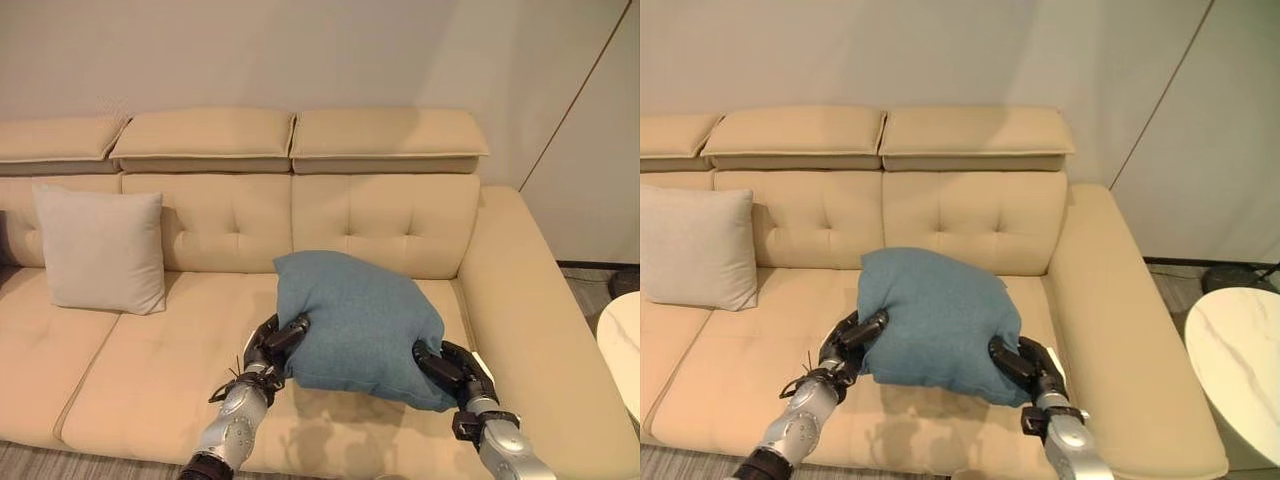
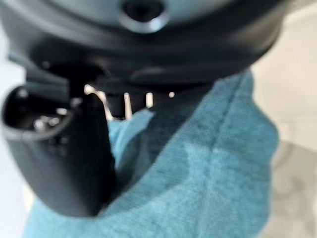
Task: Pick up all the scattered cushions and arrange them neatly on the sofa.
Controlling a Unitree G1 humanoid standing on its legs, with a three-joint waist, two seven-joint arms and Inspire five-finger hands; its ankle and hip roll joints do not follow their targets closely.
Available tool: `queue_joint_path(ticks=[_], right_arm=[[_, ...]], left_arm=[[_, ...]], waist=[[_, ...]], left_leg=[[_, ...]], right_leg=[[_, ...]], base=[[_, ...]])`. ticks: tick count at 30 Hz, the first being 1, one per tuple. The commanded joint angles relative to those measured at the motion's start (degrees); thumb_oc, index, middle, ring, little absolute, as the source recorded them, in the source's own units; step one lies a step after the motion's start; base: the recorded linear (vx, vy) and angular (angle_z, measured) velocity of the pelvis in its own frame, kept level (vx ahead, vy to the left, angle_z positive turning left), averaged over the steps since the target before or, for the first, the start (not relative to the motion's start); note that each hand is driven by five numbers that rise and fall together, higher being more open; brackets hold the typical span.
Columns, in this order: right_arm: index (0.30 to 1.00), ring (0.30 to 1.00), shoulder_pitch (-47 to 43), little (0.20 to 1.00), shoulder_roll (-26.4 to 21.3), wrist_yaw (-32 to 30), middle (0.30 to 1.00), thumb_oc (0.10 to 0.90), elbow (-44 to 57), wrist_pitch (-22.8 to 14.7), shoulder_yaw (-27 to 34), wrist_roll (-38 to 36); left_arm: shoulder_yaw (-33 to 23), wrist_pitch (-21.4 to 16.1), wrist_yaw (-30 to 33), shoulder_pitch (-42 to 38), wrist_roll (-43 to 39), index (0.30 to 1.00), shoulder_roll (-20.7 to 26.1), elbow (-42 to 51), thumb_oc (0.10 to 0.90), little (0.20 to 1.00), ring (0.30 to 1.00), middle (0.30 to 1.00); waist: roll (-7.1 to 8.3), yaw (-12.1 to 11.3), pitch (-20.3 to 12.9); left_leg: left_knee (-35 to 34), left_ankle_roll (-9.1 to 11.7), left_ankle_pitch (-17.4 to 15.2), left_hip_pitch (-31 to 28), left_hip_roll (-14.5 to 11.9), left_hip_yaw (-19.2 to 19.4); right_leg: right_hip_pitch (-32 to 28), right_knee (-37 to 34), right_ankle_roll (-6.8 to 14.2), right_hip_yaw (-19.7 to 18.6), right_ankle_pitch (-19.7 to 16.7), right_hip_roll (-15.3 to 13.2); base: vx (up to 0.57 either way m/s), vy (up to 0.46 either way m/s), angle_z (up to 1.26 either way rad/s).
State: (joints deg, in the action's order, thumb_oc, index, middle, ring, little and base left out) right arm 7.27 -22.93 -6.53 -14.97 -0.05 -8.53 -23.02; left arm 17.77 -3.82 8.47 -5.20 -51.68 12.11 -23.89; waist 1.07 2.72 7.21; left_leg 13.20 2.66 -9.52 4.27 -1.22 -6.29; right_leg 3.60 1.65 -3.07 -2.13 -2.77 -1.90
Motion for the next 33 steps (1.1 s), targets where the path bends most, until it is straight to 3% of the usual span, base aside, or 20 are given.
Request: queue_joint_path(ticks=[1,10,15,17,18,19,27,33], right_arm=[[0.3,0.3,-7.67,0.3,0.26,1.99,0.3,0.4,7.85,-9.91,-1.31,5.01],[0.3,0.3,-13.7,0.3,-3.08,2.05,0.3,0.4,4.79,-8.27,-1.22,8.22],[0.3,0.3,-15.57,0.3,-3.6,0.65,0.3,0.4,3.79,-7.97,0.36,11.23],[0.3,0.3,-27.68,0.3,-5.48,-5.7,0.3,0.4,0.88,-7.16,-1.61,16.67],[0.3,0.3,-28.17,0.3,-5.5,-5.78,0.3,0.4,0.59,-7.25,-1.75,16.68],[0.3,0.3,-38.01,0.3,-6.04,-10.28,0.3,0.4,0.78,-6.89,-3.89,18.01],[0.3,0.3,-60.21,0.3,-9.13,-19.26,0.3,0.4,-0.36,-7.2,-5.05,23.73],[0.3,0.3,-76.67,0.3,-12.02,-23.52,0.3,0.4,-12.95,-5.68,-11.04,24.39]], left_arm=[[0.96,-7.54,-6.57,-8.37,2.93,0.3,-1.78,8.79,0.4,0.3,0.3,0.3],[1.51,-7.93,-6.36,-13.07,3.84,0.3,-0.98,7.3,0.4,0.3,0.3,0.3],[2.55,-6.67,-6.1,-13.86,11.24,0.3,0.07,6.06,0.4,0.3,0.3,0.3],[4.14,-6.25,-1.56,-21.68,16.98,0.3,0.49,1.82,0.4,0.3,0.3,0.3],[3.98,-6.31,-1.57,-22.05,16.98,0.3,0.46,1.6,0.4,0.3,0.3,0.3],[4.36,-8.28,2.36,-29.15,15.52,0.3,-0.17,-1.34,0.4,0.3,0.3,0.3],[0.89,-16.22,8.45,-47.33,13.52,0.3,0.94,-1.12,0.4,0.3,0.3,0.3],[1.88,-18.89,11.49,-59.79,10.92,0.3,-0.3,-10.32,0.4,0.3,0.3,0.3]], waist=[[-2.71,-0.91,-5.2],[-2.51,-0.8,-7.0],[-2.21,-1.05,-7.69],[-2.64,-1.26,-6.22],[-2.71,-1.17,-6.02],[-3.07,-1.11,-4.98],[-2.79,-0.84,-3.56],[-2.32,-1.12,-1.18]], left_leg=[[-9.49,1.31,11.69,3.35,-4.95,-2.94],[-13.44,1.1,9.95,-2.06,-4.6,0.29],[-14.01,0.64,8.38,-3.46,-4.37,0.88],[-14.18,0.5,8.39,-2.1,-4.2,0.83],[-14.1,0.5,8.37,-1.97,-4.21,0.82],[-14.25,0.42,8.53,-0.39,-4.05,0.94],[-15.09,0.11,9.37,5.93,-3.21,1.72],[-17.27,0.69,12.49,14.84,-2.46,1.91]], right_leg=[[-4.58,3.84,7.25,-1.33,7.46,2.06],[-5.75,0.95,8.37,-2.35,6.52,-0.68],[-6.52,-1.3,8.8,-2.67,6.16,-1.66],[-4.72,-1.1,9.08,-2.87,6.05,-1.87],[-4.57,-0.99,9.08,-2.87,6.07,-1.85],[-2.46,-0.78,9.19,-3.27,5.89,-1.76],[5.06,0.35,9.54,-3.49,5.26,-2.02],[14.42,-0.05,10.72,-3.23,2.38,-2.85]], base=[[0.19,0.093,-0.61],[0.14,0.084,-0.31],[0.11,0.039,-0.03],[-0.08,0.061,-0.02],[-0.13,0.055,-0.05],[-0.08,0.039,-0.01],[-0.07,0.028,-0.02],[-0.14,0.03,-0.04]])
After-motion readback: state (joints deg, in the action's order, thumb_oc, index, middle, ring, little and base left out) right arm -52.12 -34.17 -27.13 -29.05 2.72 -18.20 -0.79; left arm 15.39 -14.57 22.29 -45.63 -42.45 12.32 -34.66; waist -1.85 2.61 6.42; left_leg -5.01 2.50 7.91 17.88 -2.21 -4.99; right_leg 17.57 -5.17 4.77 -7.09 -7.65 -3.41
